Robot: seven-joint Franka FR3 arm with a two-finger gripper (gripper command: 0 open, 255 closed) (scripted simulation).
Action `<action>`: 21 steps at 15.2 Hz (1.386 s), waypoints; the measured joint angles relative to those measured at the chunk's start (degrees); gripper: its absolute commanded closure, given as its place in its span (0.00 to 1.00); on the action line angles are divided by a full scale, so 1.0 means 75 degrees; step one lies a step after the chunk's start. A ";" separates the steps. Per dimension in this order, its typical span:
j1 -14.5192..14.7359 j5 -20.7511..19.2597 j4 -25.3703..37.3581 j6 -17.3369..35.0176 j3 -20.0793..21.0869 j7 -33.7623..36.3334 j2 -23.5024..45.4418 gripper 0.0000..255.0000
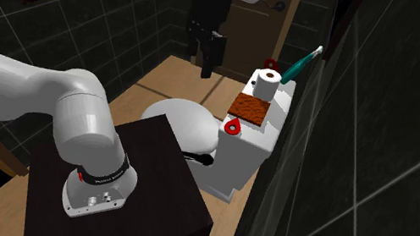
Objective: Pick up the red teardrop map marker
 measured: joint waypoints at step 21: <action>0.0812 -0.0088 -0.1662 0.5818 -0.0372 -0.1746 0.3562 0.00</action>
